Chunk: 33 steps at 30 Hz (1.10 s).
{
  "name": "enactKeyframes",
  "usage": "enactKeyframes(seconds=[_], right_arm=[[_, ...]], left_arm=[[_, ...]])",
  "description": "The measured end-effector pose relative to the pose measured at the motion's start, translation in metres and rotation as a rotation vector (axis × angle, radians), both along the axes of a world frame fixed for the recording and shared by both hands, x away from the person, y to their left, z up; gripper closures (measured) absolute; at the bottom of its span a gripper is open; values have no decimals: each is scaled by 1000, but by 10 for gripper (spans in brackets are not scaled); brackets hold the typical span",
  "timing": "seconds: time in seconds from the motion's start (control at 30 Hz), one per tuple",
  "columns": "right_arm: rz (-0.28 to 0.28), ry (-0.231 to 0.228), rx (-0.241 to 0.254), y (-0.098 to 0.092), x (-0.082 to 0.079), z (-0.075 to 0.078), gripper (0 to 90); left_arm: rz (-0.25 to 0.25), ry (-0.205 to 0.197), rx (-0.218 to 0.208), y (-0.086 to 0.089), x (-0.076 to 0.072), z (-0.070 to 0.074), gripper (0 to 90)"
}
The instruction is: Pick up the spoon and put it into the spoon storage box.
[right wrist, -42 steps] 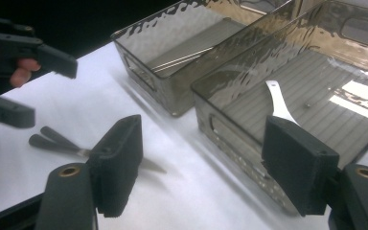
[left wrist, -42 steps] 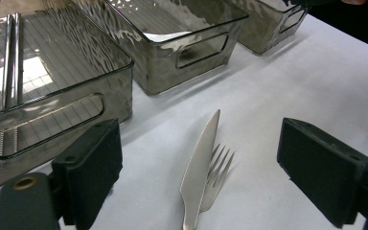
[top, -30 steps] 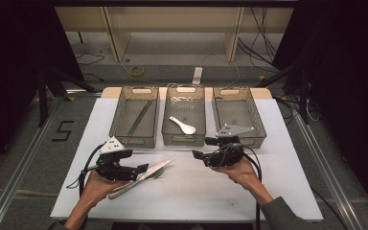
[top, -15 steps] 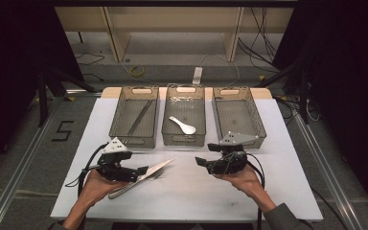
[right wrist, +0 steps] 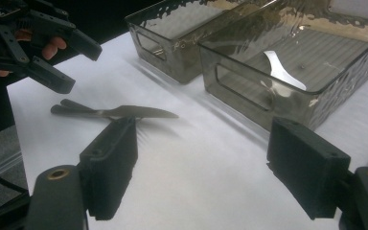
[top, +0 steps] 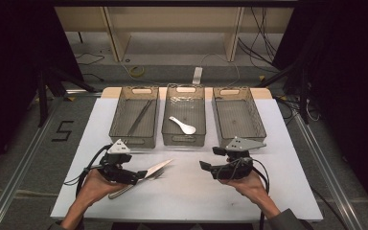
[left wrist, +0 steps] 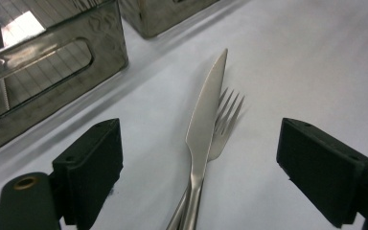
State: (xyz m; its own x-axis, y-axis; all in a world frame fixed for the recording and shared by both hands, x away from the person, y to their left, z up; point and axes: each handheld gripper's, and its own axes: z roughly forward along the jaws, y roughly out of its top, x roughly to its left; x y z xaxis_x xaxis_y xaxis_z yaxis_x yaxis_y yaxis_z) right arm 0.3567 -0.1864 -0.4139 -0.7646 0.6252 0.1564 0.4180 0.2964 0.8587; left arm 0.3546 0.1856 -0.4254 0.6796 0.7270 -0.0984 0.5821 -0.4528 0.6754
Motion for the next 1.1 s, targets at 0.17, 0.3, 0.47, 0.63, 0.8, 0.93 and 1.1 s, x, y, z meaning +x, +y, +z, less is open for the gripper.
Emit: enactKeyframes(seconds=[0.17,0.3,0.47,0.63,0.8,0.93,1.1], right_arm=[[-11,0,9,-6,-3,-1,267],[-17,0,14,-10,-6,-3,265],[-22,1,13,-14,-9,-5,258],[-28,2,11,-18,-12,-6,254],[-34,7,12,-21,-16,-7,251],[-34,10,6,-22,-18,-9,245],[-33,15,1,-23,-21,-10,242]], left_arm=[[-5,21,30,0,1,0,154],[-7,32,58,-1,1,-1,154],[-8,44,87,0,1,1,158],[-28,81,135,0,2,0,159],[-49,127,182,-3,2,-4,164],[-67,149,223,-6,1,-7,174],[-78,178,259,-8,1,-12,201]])
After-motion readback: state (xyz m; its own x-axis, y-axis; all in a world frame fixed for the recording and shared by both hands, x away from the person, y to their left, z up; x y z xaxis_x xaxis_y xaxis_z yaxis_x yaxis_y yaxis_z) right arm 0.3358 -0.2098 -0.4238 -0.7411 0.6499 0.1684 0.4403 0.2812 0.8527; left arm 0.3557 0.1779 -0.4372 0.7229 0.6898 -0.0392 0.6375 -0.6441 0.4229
